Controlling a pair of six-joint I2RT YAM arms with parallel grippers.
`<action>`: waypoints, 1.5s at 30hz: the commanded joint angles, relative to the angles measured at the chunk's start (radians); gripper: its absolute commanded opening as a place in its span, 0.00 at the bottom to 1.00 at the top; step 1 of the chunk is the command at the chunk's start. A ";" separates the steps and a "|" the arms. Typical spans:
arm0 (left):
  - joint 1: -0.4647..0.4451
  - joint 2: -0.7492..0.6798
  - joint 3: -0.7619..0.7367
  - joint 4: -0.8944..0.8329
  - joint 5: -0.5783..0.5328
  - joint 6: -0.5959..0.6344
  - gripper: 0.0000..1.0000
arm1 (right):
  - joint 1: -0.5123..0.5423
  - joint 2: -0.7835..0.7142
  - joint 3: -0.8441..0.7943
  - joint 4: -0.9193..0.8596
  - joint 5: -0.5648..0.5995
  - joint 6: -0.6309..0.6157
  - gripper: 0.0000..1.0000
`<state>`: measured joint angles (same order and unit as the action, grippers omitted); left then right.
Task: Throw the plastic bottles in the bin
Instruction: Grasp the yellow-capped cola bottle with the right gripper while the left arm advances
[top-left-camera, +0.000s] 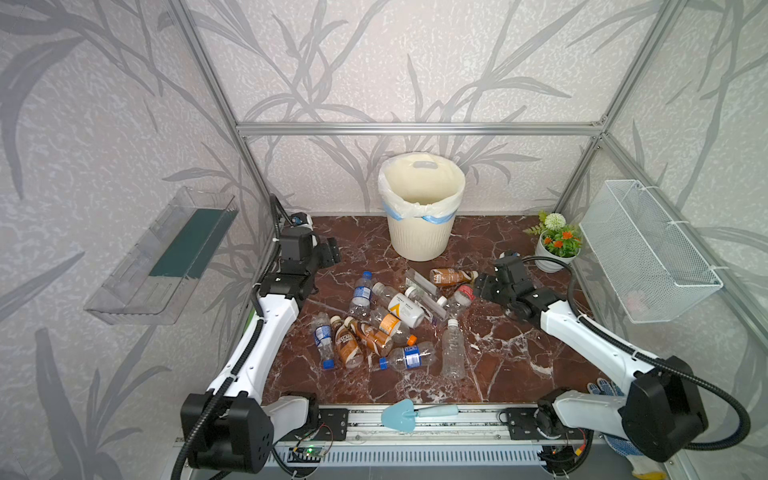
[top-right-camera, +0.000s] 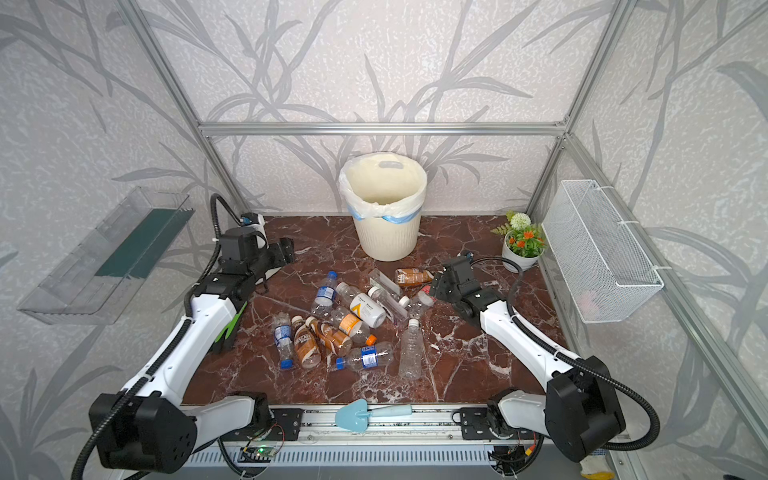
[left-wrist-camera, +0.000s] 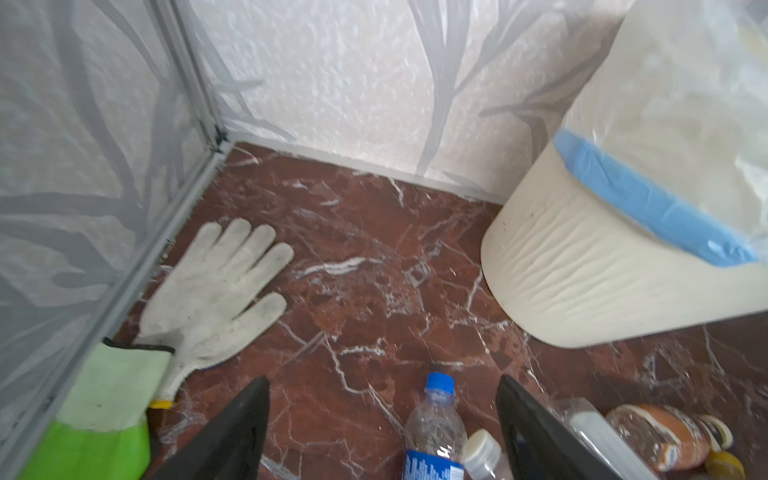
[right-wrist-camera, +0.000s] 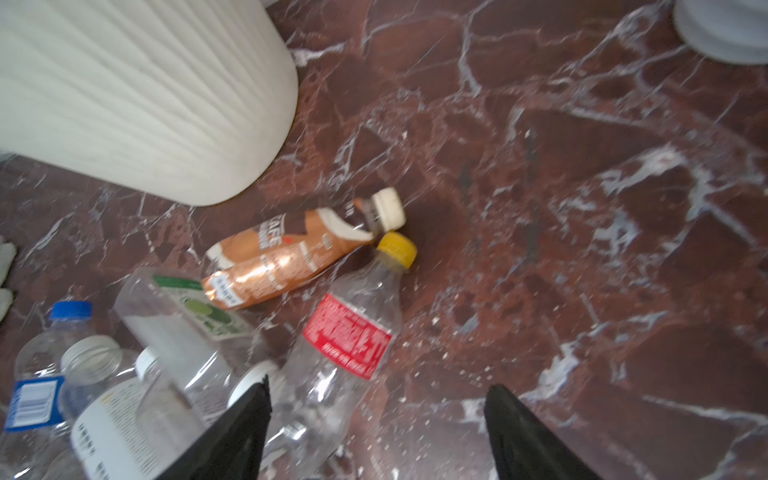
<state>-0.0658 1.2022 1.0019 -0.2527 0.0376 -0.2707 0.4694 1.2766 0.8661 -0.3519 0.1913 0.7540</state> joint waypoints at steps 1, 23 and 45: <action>-0.003 0.004 -0.060 0.014 0.139 -0.030 0.85 | 0.032 0.032 0.030 -0.119 0.036 0.248 0.81; -0.007 0.017 -0.055 -0.021 0.096 -0.084 0.85 | 0.038 0.363 0.145 -0.022 -0.118 0.343 0.78; -0.008 0.056 -0.046 -0.039 0.070 -0.073 0.85 | 0.011 0.420 0.110 0.026 -0.014 0.252 0.63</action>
<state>-0.0704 1.2545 0.9291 -0.2726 0.1246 -0.3439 0.4904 1.6958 0.9855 -0.3367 0.1398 1.0405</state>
